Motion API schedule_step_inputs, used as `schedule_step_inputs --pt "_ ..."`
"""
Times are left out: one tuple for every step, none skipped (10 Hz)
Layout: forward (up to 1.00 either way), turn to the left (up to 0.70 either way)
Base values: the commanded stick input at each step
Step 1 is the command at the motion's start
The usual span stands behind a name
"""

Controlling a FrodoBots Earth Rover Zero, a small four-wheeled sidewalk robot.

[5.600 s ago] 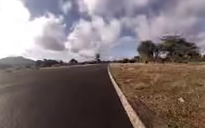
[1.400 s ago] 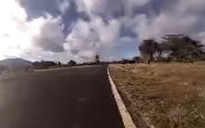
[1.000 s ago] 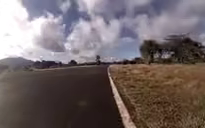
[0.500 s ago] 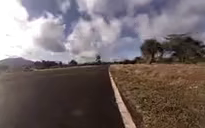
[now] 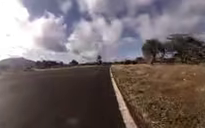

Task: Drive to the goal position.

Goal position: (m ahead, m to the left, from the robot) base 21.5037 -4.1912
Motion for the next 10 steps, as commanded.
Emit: schedule_step_inputs --pt "0.50 0.00" --pt "0.50 0.00" --pt "0.50 0.00" --pt "0.50 0.00" --pt "0.50 0.00" --pt "0.50 0.00" --pt "0.50 0.00" --pt "0.50 0.00" --pt "0.50 0.00" --pt "0.50 0.00"
